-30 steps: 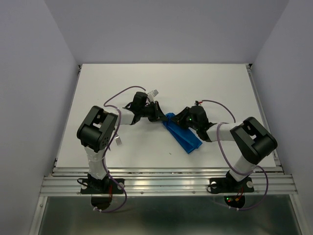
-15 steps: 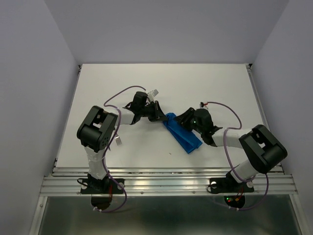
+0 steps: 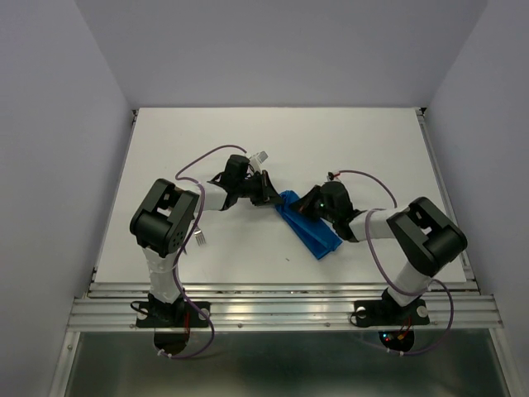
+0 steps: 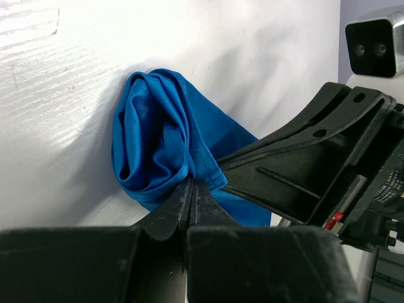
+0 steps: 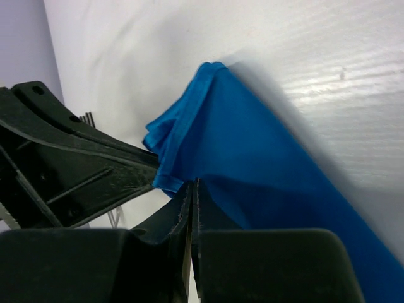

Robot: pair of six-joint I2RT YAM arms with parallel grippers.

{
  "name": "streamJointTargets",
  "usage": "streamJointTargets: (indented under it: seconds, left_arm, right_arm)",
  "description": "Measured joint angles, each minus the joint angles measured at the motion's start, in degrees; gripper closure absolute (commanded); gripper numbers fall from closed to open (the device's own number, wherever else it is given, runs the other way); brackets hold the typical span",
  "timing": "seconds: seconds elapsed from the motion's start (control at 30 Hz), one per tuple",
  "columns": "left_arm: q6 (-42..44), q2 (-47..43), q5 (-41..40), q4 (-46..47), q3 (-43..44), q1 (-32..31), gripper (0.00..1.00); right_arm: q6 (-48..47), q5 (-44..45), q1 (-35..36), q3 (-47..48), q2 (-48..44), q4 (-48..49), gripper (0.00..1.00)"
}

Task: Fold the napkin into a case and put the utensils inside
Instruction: Grasp the top corner of the smaller rectangle folded napkin from the folded napkin.

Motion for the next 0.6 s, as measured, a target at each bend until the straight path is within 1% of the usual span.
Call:
streamJointTargets:
  seconds: [0.3, 0.6]
  left_arm:
    - [0.0, 0.0, 0.0, -0.1, 0.0, 0.1, 1.0]
    - [0.0, 0.0, 0.0, -0.6, 0.6, 0.0, 1.0]
  right_arm:
    - [0.0, -2.3, 0.0, 3.0, 2.5, 2.1, 0.97]
    - [1.3, -5.3, 0.0, 3.8, 8.4, 5.2, 0.98]
